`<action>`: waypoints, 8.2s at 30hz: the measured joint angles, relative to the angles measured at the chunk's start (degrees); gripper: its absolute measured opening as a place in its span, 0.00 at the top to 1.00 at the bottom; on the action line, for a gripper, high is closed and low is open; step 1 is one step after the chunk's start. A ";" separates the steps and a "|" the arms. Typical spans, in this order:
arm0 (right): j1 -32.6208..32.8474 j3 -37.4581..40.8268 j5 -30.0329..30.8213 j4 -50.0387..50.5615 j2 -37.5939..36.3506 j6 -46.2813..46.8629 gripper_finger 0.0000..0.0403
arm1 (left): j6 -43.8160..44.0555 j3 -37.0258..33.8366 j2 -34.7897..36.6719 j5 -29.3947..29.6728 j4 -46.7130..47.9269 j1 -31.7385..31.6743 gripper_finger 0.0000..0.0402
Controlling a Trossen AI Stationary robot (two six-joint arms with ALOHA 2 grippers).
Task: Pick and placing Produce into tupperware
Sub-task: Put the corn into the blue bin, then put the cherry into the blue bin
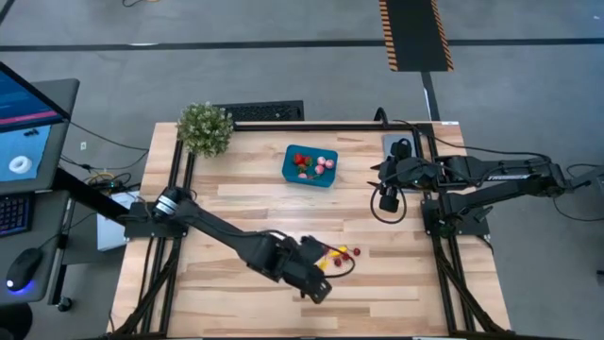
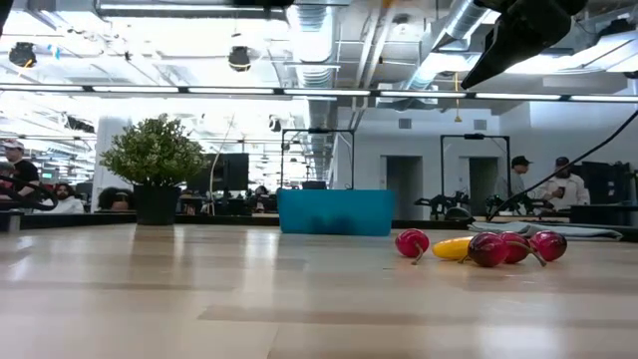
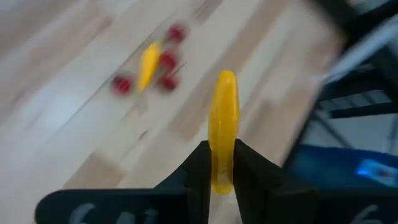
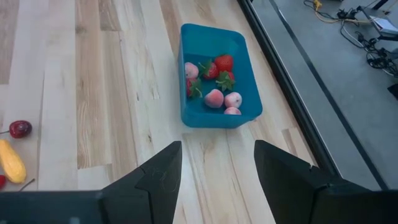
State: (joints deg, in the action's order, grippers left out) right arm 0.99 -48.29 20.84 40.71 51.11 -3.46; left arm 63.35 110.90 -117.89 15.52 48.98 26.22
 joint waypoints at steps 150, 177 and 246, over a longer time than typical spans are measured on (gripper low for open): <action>0.00 0.00 -0.02 0.98 -0.02 0.44 0.44 | -40.88 -22.30 0.62 -10.65 -17.35 -44.47 0.59; 0.00 0.00 -0.02 1.07 -0.02 0.44 0.44 | -34.49 -6.02 0.75 -5.09 -5.91 -18.98 0.59; 0.00 0.02 -0.02 1.27 0.00 0.46 0.44 | -46.91 -34.21 -5.02 -4.45 -48.22 -12.85 0.59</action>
State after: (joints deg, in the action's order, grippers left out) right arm 0.99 -48.27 20.82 41.98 51.11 -3.01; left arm 16.44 76.69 -122.92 11.06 0.76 13.37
